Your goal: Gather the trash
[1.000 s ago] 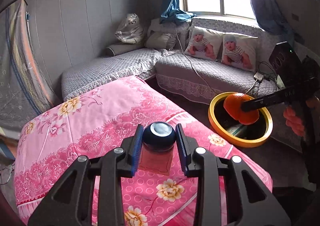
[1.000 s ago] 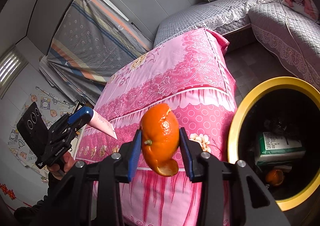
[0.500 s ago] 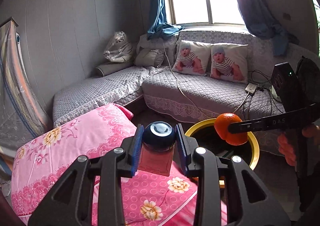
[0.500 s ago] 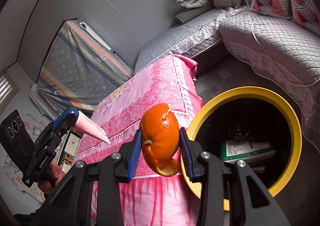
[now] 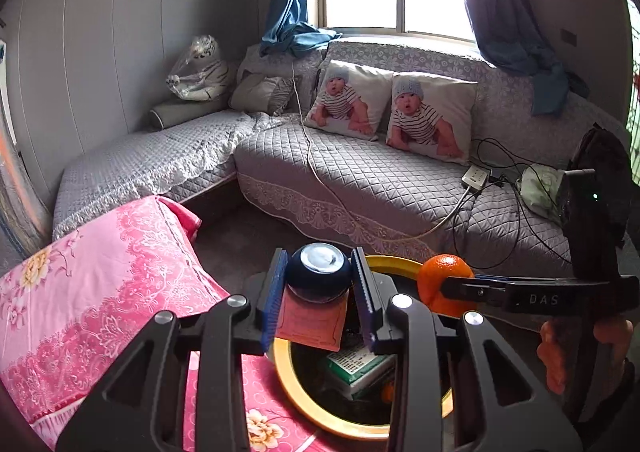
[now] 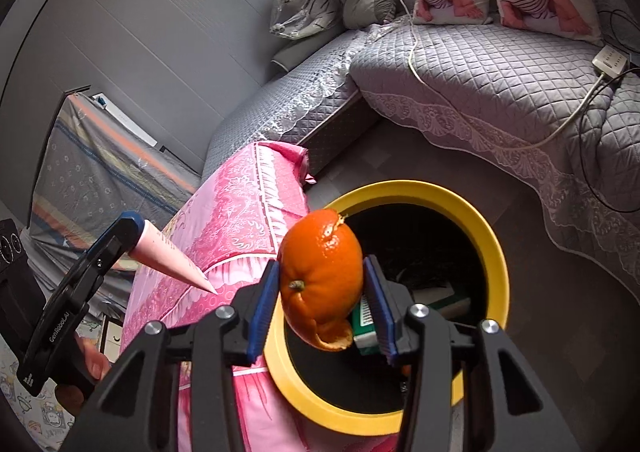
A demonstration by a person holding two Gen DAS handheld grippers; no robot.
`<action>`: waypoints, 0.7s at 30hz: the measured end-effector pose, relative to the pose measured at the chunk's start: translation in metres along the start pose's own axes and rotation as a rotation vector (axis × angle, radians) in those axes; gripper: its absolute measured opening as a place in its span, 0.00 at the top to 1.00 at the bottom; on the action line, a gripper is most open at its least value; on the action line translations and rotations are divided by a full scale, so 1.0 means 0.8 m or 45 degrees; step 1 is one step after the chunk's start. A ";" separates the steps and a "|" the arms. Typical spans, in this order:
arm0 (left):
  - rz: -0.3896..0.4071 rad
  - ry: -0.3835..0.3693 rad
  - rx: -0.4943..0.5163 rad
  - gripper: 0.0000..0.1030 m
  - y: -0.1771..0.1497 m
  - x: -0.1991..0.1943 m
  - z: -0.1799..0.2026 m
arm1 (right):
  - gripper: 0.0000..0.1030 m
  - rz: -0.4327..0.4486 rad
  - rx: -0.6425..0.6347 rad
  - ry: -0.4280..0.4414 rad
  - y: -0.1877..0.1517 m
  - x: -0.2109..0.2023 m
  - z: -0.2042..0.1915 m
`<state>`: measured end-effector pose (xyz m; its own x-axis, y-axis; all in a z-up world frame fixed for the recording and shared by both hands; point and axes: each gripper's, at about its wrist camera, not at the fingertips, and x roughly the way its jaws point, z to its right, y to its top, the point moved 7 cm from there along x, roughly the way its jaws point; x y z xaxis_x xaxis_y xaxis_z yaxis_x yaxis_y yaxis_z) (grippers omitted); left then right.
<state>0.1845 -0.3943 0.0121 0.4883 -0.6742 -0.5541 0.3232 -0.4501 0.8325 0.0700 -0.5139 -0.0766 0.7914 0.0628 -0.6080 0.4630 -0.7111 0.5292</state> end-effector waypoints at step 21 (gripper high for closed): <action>0.338 0.631 -0.202 0.08 -0.059 -0.219 -0.176 | 0.08 0.372 -0.250 -0.488 -0.021 -0.030 -0.087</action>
<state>0.1981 -0.1726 0.0702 0.8777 -0.3807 -0.2910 0.2365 -0.1839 0.9541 0.0709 -0.4547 -0.0299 0.7126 -0.4060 -0.5722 0.3401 -0.5134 0.7879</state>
